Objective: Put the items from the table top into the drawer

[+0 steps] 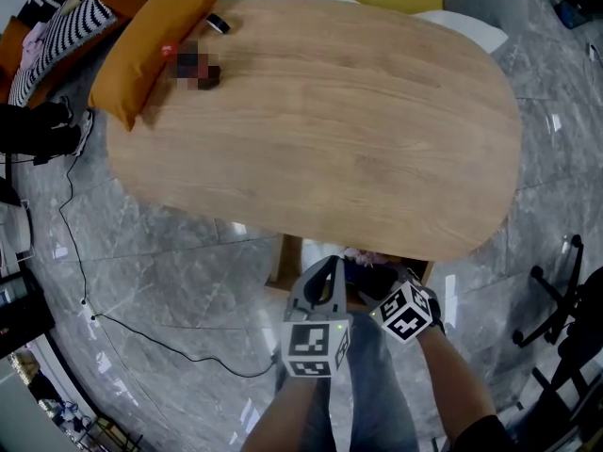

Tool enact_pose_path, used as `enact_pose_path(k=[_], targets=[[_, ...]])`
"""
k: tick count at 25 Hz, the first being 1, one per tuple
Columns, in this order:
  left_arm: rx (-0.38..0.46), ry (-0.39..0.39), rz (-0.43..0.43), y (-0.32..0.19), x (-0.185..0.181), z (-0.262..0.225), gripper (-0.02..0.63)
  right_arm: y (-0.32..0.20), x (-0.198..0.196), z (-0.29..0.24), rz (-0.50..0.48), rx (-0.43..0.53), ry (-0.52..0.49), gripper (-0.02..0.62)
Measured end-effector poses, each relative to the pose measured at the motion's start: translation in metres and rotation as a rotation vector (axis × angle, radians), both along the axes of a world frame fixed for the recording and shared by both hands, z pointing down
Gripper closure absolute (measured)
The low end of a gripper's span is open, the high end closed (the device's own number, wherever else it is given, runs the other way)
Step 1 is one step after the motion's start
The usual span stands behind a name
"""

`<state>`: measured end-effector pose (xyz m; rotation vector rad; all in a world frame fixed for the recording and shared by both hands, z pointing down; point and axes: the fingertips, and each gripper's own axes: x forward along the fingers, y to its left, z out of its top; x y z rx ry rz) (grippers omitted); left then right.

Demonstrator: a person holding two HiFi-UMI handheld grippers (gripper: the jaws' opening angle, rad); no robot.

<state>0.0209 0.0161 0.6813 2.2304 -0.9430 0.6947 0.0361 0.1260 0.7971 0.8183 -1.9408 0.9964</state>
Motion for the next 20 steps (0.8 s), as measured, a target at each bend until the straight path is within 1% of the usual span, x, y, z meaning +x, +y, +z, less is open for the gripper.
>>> enact_pose_path(k=[2,7,9,16,20], targets=[[0.0,0.001,0.005,0.002,0.001,-0.001,0.595,-0.003,0.004,-0.005,0.034,0.013,0.003,0.326],[0.003,0.004,0.018,0.004,0.0,-0.005,0.595,-0.021,0.01,-0.027,0.12,0.082,-0.027,0.322],[0.005,0.003,0.021,0.004,0.0,-0.007,0.594,-0.028,0.011,-0.036,0.144,0.104,-0.039,0.322],[0.022,0.01,0.044,0.003,0.001,-0.027,0.594,-0.036,0.008,-0.077,0.213,0.13,-0.085,0.318],[0.036,0.015,0.038,-0.001,-0.001,-0.045,0.594,-0.044,0.012,-0.107,0.253,0.175,-0.099,0.318]])
